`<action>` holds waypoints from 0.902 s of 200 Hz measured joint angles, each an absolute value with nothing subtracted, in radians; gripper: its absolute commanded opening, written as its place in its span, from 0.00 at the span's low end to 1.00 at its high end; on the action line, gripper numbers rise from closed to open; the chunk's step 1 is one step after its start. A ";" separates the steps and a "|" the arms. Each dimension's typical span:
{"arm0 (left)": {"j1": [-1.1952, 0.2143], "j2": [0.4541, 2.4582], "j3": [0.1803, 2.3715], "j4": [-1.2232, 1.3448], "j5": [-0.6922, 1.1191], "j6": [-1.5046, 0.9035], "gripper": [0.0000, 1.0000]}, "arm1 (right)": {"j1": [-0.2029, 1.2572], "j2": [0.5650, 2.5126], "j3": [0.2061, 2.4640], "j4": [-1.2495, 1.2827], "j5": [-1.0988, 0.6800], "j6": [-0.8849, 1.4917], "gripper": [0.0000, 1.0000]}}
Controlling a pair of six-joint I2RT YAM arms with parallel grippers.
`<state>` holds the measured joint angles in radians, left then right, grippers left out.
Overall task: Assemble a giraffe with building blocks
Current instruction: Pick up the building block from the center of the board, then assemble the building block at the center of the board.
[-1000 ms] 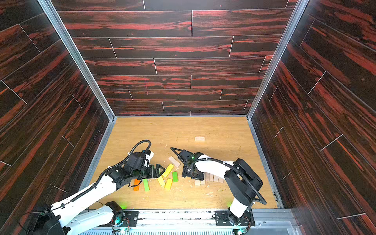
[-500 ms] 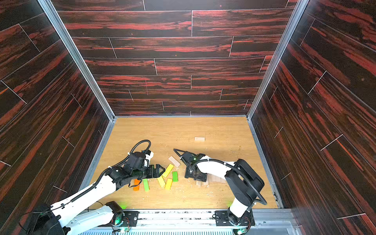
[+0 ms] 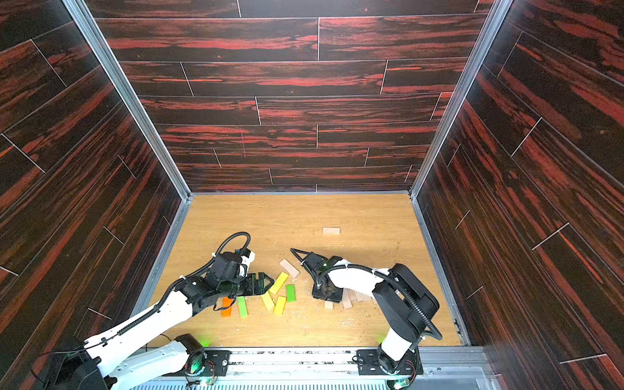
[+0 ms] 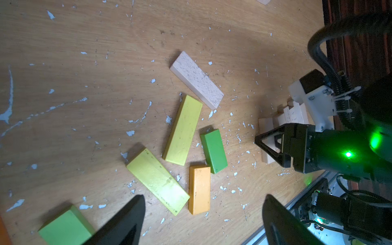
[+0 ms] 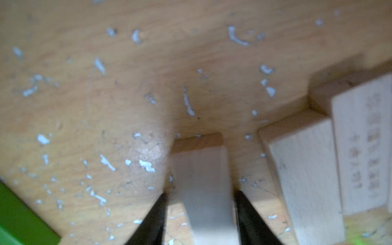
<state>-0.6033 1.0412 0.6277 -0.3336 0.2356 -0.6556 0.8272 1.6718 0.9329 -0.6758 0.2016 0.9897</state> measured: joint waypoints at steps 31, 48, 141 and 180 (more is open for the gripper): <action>-0.607 1.045 0.628 -0.323 0.236 -0.655 0.86 | 0.822 1.672 0.961 -0.716 0.215 0.965 0.26; -0.610 1.052 0.628 -0.321 0.236 -0.655 0.86 | 0.789 1.673 1.021 -0.751 0.222 0.933 0.26; -0.611 1.182 0.737 -0.318 0.228 -0.636 0.86 | 0.408 1.891 1.479 -0.825 0.231 0.649 0.29; -0.611 1.245 0.782 -0.318 0.228 -0.626 0.86 | 0.356 2.031 1.624 -0.852 0.199 0.585 0.29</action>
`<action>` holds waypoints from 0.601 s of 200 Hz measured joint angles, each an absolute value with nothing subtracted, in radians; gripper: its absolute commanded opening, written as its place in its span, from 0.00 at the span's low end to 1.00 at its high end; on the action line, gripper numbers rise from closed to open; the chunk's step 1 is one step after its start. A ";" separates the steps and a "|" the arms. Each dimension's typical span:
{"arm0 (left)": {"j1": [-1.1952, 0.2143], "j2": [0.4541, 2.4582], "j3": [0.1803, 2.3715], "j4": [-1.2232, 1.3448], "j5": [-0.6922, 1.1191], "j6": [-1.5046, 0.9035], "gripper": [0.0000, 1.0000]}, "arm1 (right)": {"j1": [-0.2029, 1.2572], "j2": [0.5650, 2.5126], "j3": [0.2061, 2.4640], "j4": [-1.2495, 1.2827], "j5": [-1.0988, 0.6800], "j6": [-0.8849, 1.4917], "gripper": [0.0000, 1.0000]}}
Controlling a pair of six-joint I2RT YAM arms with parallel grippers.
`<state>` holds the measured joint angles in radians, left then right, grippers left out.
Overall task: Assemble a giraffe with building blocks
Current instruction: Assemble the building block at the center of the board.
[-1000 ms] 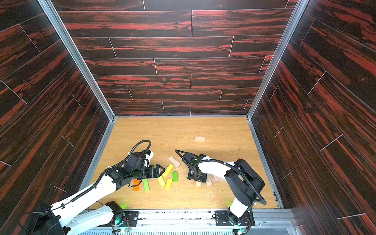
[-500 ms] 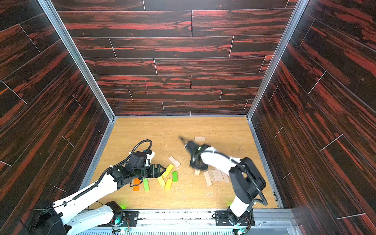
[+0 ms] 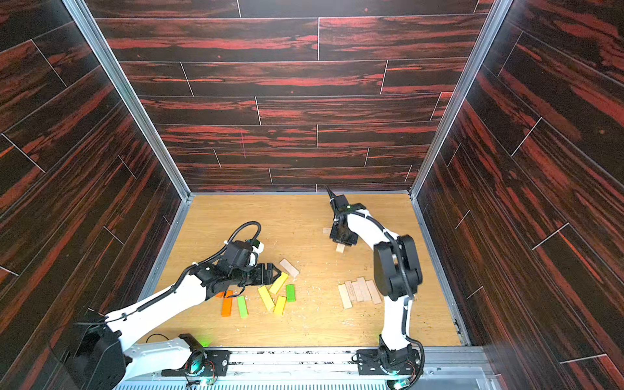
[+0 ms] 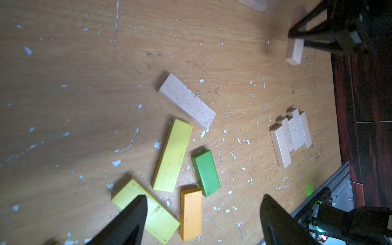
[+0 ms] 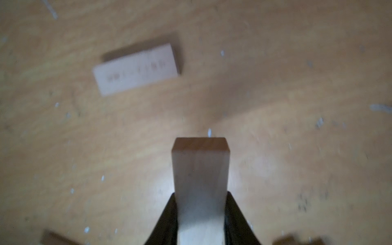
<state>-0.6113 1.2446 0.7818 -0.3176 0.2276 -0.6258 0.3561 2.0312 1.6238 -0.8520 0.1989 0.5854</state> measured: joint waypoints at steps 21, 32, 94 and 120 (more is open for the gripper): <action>-0.611 1.262 0.804 -0.321 0.228 -0.619 0.86 | 0.338 2.094 1.691 -0.867 0.187 0.560 0.30; -0.611 1.269 0.816 -0.321 0.228 -0.616 0.86 | 0.329 2.121 1.716 -0.873 0.181 0.546 0.29; -0.611 1.310 0.843 -0.321 0.228 -0.594 0.86 | 0.284 2.234 1.841 -0.914 0.165 0.459 0.33; -0.611 1.319 0.843 -0.322 0.227 -0.591 0.86 | 0.274 2.262 1.860 -0.929 0.153 0.435 0.35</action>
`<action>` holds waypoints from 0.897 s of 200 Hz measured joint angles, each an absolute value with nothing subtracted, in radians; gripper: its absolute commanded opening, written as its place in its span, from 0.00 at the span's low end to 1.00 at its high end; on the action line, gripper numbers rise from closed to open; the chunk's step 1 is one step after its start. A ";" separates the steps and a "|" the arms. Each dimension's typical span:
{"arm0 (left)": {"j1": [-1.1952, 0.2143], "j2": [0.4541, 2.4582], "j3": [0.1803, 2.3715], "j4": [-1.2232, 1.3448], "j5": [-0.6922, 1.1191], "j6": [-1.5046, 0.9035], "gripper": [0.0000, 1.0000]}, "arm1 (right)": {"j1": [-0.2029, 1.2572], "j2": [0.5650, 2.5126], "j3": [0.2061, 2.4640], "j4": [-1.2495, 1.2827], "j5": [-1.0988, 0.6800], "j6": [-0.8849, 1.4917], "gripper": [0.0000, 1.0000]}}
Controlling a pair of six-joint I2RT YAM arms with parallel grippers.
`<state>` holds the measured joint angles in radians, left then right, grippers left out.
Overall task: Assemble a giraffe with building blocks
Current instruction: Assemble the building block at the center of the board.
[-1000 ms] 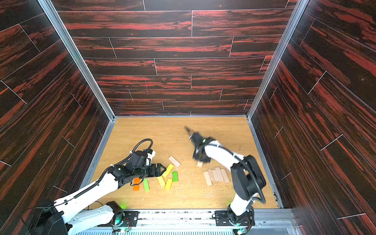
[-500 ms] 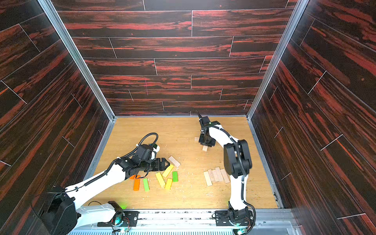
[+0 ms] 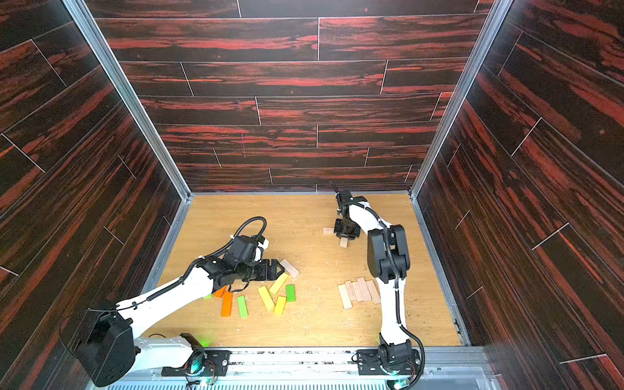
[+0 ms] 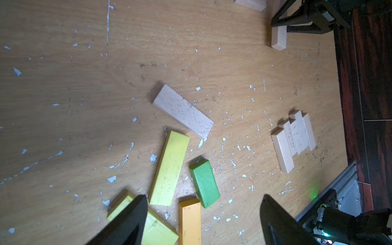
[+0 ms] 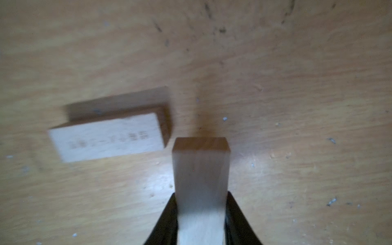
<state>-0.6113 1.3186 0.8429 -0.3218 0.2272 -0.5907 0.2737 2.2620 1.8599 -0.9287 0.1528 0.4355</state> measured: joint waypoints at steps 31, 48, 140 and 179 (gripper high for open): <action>-0.611 1.324 0.843 -0.321 0.227 -0.590 0.86 | 0.268 2.294 1.879 -0.932 0.145 0.421 0.39; -0.611 1.324 0.843 -0.321 0.226 -0.587 0.86 | 0.268 2.301 1.879 -0.937 0.138 0.416 0.43; -0.611 1.335 0.844 -0.321 0.224 -0.579 0.89 | 0.269 2.287 1.850 -0.940 0.129 0.403 0.79; -0.611 1.335 0.844 -0.321 0.221 -0.579 0.90 | 0.270 2.230 1.751 -0.933 0.136 0.408 0.80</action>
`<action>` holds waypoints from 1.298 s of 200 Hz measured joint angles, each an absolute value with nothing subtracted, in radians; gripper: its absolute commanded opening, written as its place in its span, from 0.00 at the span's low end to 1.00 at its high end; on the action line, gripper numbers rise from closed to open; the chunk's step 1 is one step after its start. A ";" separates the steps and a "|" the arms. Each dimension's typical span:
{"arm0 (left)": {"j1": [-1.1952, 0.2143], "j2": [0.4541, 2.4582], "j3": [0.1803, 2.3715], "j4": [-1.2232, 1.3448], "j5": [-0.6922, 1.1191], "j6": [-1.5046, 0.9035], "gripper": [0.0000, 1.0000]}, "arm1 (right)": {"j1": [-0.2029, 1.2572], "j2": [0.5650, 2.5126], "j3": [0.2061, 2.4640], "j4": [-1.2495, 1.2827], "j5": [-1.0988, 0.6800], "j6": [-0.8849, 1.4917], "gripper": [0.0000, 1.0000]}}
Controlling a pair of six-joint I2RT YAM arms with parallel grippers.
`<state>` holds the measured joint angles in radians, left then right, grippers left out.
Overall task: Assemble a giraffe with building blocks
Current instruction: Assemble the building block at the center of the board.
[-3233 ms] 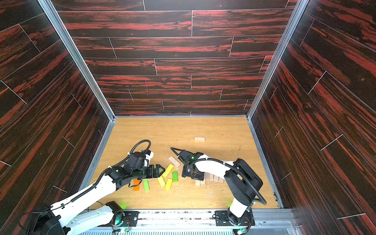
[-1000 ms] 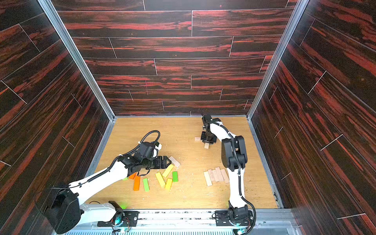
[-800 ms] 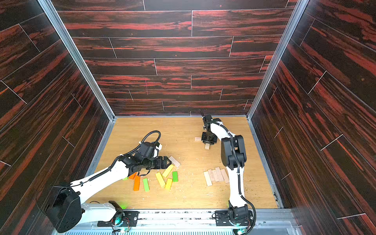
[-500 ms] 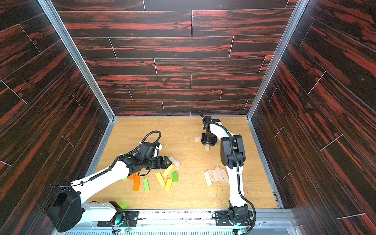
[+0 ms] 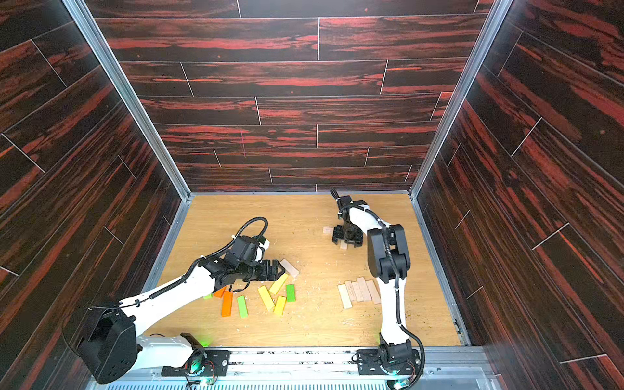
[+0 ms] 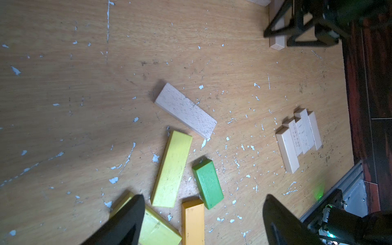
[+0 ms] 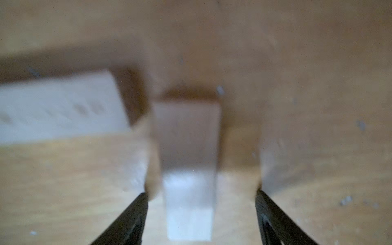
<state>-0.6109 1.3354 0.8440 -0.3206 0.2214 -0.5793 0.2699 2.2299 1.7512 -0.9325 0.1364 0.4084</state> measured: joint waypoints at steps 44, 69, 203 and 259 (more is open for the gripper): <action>-0.611 1.343 0.864 -0.321 0.220 -0.579 0.89 | 0.269 2.214 1.721 -0.919 0.135 0.420 0.68; -0.611 1.357 0.879 -0.321 0.220 -0.579 0.89 | 0.266 2.214 1.721 -0.917 0.134 0.429 0.59; -0.609 1.394 0.906 -0.328 0.221 -0.564 0.89 | 0.268 2.225 1.802 -0.922 0.096 0.434 0.29; -0.606 1.394 0.907 -0.329 0.221 -0.556 0.89 | 0.269 2.262 1.829 -0.939 0.096 0.424 0.31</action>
